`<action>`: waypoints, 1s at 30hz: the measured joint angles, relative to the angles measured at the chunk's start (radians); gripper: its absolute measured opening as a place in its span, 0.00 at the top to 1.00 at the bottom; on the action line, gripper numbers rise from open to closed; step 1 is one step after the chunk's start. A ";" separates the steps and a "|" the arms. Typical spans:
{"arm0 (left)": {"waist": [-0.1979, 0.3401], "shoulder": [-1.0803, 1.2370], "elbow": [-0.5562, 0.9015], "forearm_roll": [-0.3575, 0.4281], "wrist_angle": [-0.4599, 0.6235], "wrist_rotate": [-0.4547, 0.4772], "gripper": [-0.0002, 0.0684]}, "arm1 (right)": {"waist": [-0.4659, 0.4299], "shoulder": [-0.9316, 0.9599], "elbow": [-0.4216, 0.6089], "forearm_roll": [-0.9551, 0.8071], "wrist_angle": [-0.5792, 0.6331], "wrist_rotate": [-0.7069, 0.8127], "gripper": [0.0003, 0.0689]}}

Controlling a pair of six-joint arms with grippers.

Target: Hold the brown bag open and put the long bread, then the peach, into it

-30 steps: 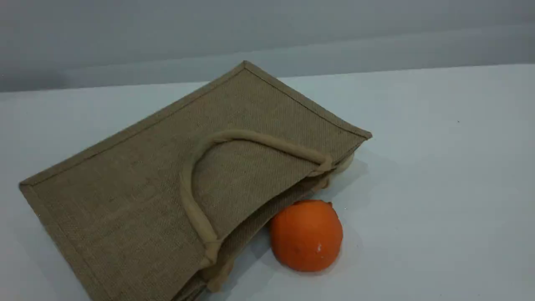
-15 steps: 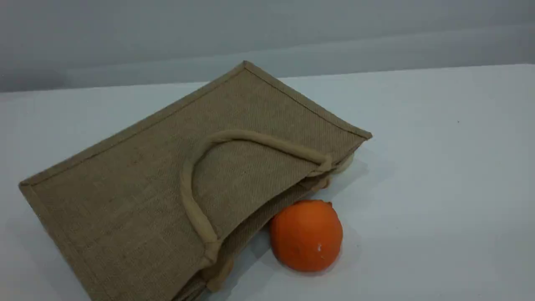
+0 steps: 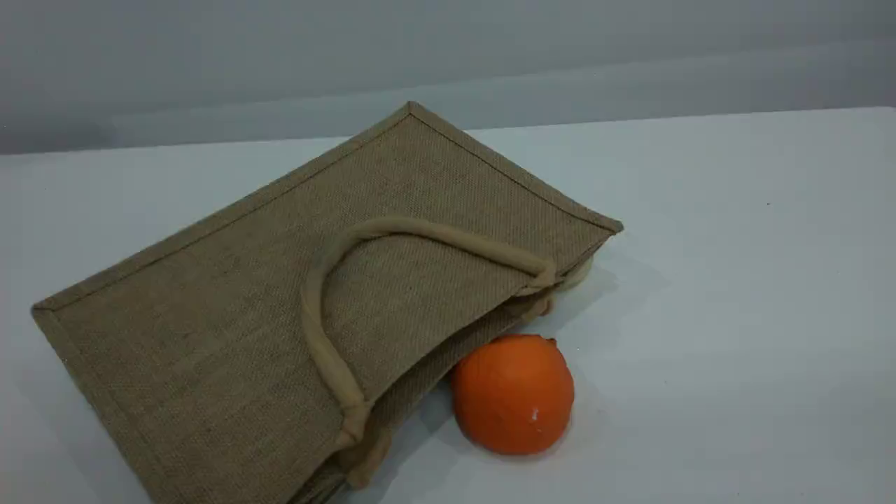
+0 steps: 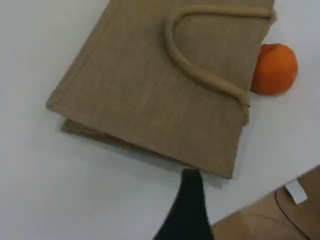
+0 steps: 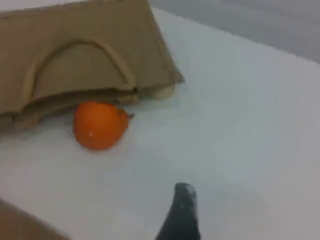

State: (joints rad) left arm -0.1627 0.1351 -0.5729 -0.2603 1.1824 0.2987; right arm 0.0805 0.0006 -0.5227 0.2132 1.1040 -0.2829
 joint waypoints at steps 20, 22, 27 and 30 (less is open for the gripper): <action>0.000 0.000 0.054 0.165 -0.082 -0.156 0.14 | 0.000 -0.001 0.013 -0.010 -0.021 0.027 0.17; 0.000 0.000 0.054 0.210 -0.082 -0.209 0.14 | 0.000 -0.001 0.013 -0.010 -0.021 0.027 0.17; 0.000 0.000 0.055 0.234 -0.082 -0.248 0.14 | 0.000 -0.001 0.013 -0.010 -0.021 0.027 0.17; 0.000 0.000 0.055 0.234 -0.082 -0.247 0.14 | 0.000 -0.001 0.013 -0.009 -0.021 0.027 0.17</action>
State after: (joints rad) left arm -0.1627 0.1351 -0.5179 -0.0263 1.1000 0.0515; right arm 0.0805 0.0000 -0.5100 0.2037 1.0833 -0.2564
